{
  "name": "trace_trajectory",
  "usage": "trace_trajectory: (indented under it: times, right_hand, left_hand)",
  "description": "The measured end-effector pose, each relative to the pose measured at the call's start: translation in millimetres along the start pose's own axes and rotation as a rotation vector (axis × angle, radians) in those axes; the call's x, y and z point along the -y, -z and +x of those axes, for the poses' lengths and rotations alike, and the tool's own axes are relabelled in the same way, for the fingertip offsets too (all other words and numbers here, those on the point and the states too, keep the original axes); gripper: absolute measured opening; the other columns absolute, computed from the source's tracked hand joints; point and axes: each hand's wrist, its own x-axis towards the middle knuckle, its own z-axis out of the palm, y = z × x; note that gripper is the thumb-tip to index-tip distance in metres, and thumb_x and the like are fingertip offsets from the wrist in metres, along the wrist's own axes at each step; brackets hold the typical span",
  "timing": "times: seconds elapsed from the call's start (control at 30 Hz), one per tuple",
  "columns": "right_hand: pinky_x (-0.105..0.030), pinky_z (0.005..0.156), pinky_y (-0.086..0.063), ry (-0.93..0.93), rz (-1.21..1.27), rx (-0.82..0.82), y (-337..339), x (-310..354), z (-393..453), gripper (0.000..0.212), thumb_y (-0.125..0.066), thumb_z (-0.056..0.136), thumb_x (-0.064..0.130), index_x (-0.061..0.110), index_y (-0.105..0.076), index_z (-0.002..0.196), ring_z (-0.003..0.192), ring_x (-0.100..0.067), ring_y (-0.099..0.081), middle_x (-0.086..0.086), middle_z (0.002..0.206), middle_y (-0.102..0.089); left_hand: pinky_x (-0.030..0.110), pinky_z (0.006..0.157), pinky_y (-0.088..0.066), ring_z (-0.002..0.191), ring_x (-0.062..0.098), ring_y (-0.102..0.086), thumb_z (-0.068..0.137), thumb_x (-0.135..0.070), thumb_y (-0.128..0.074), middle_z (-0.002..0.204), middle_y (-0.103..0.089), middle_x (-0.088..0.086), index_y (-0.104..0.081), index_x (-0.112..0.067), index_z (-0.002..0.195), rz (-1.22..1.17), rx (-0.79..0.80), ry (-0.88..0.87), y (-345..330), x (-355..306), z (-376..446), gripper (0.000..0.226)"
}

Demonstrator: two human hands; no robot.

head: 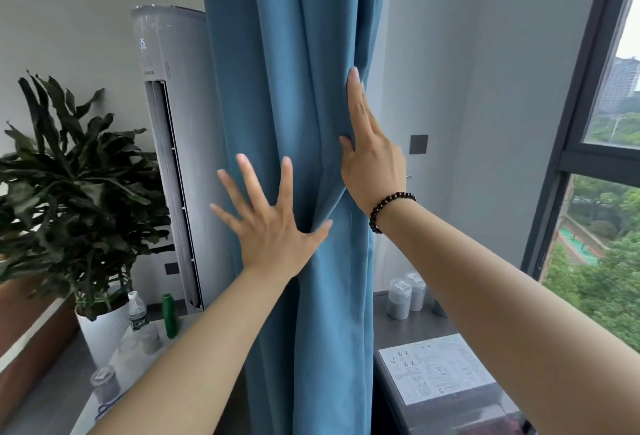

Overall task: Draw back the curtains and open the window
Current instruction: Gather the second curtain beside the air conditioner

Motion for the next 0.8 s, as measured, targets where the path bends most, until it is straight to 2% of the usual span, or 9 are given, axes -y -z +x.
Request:
trace_trajectory:
  times: [0.1,0.17,0.2,0.23,0.3,0.37,0.5,0.63,0.8]
  right_hand:
    - [-0.029,0.053,-0.049,0.009,-0.057,-0.024,-16,4,11,0.084,-0.046,0.091,0.003,0.038,0.002,0.151,0.059,-0.024,-0.056,0.020,0.156,-0.020]
    - [-0.032,0.084,-0.051,0.038,-0.028,-0.047,-31,6,18,0.085,-0.048,0.091,0.002,0.036,0.001,0.151,0.092,-0.016,-0.060,0.019,0.155,-0.025]
    - [-0.039,0.101,-0.043,0.054,-0.007,-0.056,-40,6,23,0.085,-0.048,0.091,0.003,0.034,0.002,0.152,0.111,-0.010,-0.054,0.017,0.155,-0.027]
    - [-0.046,0.110,-0.034,0.063,0.005,-0.061,-47,6,28,0.085,-0.049,0.091,0.004,0.033,0.003,0.151,0.125,-0.010,-0.047,0.014,0.155,-0.028]
    - [-0.053,0.114,-0.024,0.049,0.030,-0.061,-65,7,37,0.083,-0.047,0.093,0.007,0.034,0.006,0.151,0.142,-0.022,-0.028,0.009,0.158,-0.022]
    - [-0.056,0.115,-0.019,0.050,0.116,-0.029,-82,11,48,0.079,-0.042,0.096,0.009,0.038,0.008,0.150,0.147,-0.028,-0.015,0.008,0.160,-0.012]
    - [-0.052,0.118,-0.014,0.057,0.316,0.010,-104,20,64,0.063,-0.031,0.101,0.040,0.037,0.007,0.150,0.149,-0.023,-0.004,0.011,0.161,-0.005]
    - [-0.051,0.119,-0.012,0.030,0.347,0.045,-118,34,76,0.085,-0.044,0.091,0.060,0.037,0.014,0.149,0.148,-0.019,0.004,0.011,0.161,0.002]
    - [-0.051,0.118,-0.016,0.029,0.265,0.031,-140,45,95,0.111,-0.061,0.080,0.062,0.028,0.019,0.149,0.148,-0.023,0.001,0.010,0.160,0.008]
  left_hand:
    - [0.064,0.103,-0.035,0.142,0.051,-0.013,0.075,-0.072,-0.057,0.152,0.031,0.018,0.024,-0.034,0.148,-0.129,-0.006,-0.054,-11,12,8,0.115]
    - [0.056,0.098,-0.045,0.139,0.046,-0.028,0.083,-0.061,-0.059,0.155,0.026,0.018,0.017,-0.033,0.151,-0.199,-0.047,-0.137,-20,22,13,0.105]
    - [0.052,0.095,-0.049,0.136,0.045,-0.034,0.086,-0.054,-0.060,0.157,0.019,0.021,0.009,-0.030,0.153,-0.212,-0.074,-0.182,-26,28,16,0.099]
    - [0.049,0.092,-0.051,0.132,0.044,-0.040,0.087,-0.049,-0.061,0.157,0.011,0.025,0.001,-0.027,0.154,-0.213,-0.098,-0.219,-30,31,18,0.093]
    - [0.046,0.087,-0.052,0.122,0.044,-0.050,0.089,-0.040,-0.064,0.156,-0.001,0.028,-0.010,-0.023,0.153,-0.194,-0.128,-0.270,-40,42,26,0.086]
    - [0.045,0.083,-0.052,0.112,0.043,-0.057,0.088,-0.034,-0.067,0.154,-0.009,0.030,-0.016,-0.021,0.152,-0.174,-0.151,-0.314,-50,53,37,0.083]
    - [0.049,0.083,-0.053,0.106,0.046,-0.060,0.085,-0.030,-0.069,0.145,-0.029,0.036,-0.017,-0.011,0.149,-0.154,-0.194,-0.331,-68,73,57,0.085]
    - [0.066,0.096,-0.042,0.122,0.045,-0.053,0.089,-0.035,-0.057,0.142,-0.040,0.035,-0.002,-0.005,0.145,-0.171,-0.168,-0.299,-90,91,76,0.084]
    - [0.069,0.100,-0.036,0.131,0.042,-0.045,0.093,-0.034,-0.044,0.146,-0.038,0.030,-0.012,0.004,0.145,-0.235,-0.085,-0.271,-112,106,94,0.072]
